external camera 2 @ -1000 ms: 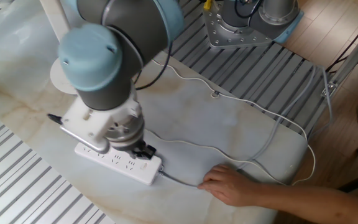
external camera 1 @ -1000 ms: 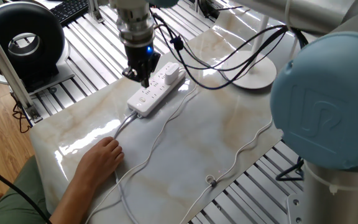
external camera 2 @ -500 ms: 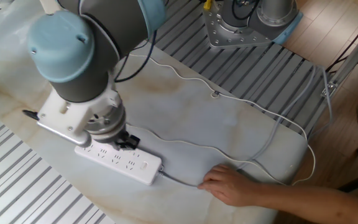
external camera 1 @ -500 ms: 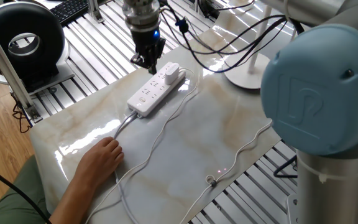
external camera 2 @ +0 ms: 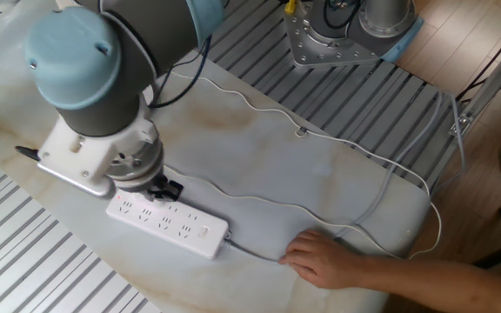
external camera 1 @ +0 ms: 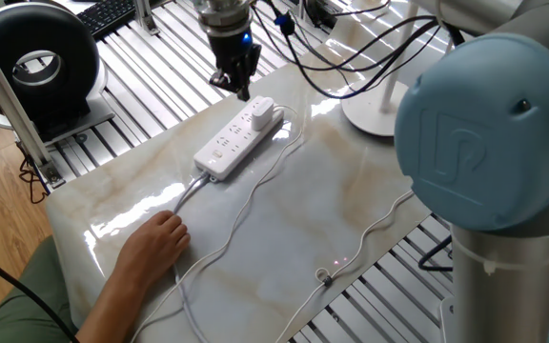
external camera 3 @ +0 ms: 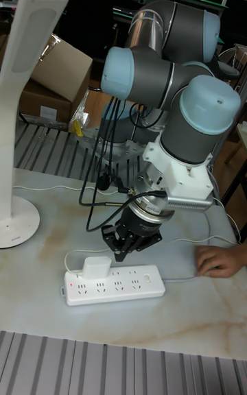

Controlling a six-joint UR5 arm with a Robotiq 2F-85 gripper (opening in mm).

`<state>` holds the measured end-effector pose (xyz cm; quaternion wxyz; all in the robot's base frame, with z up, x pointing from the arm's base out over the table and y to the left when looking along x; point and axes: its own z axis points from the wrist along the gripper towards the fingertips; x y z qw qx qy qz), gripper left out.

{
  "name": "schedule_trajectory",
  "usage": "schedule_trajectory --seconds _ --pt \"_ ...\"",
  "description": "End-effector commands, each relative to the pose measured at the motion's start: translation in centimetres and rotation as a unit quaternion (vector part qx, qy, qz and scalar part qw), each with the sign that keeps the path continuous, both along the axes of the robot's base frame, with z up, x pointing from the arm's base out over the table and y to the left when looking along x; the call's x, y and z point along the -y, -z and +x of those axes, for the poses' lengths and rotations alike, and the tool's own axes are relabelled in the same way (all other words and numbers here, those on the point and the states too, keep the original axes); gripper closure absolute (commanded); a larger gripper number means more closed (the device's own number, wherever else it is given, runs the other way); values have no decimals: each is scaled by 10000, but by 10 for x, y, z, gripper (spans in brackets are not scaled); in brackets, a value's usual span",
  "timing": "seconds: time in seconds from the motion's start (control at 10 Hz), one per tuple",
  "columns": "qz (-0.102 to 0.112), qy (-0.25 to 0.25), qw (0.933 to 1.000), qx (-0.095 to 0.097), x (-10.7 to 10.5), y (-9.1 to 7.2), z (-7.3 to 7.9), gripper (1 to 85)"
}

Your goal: Plug in the power cord of the desk lamp, turn on the socket, and light up the desk lamp

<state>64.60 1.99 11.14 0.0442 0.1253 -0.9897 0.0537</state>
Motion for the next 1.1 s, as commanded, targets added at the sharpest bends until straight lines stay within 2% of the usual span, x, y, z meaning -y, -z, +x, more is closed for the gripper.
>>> schedule_trajectory --seconds 0.0,0.4,0.6,0.7,0.8,0.9,1.0 --pt "-258 -112 9996 -28 24 -10 0 847" --pt "-433 -418 9981 -99 68 -19 -15 847" --pt "-567 -440 9971 -266 104 -22 -30 847" --pt "-687 -548 9960 -184 124 -18 -31 847" --pt "-900 -655 9937 -119 144 -16 -32 847" --pt "-1161 -739 9904 -135 166 -19 -35 847" --pt "-1279 -808 9884 -147 180 -20 -37 847"
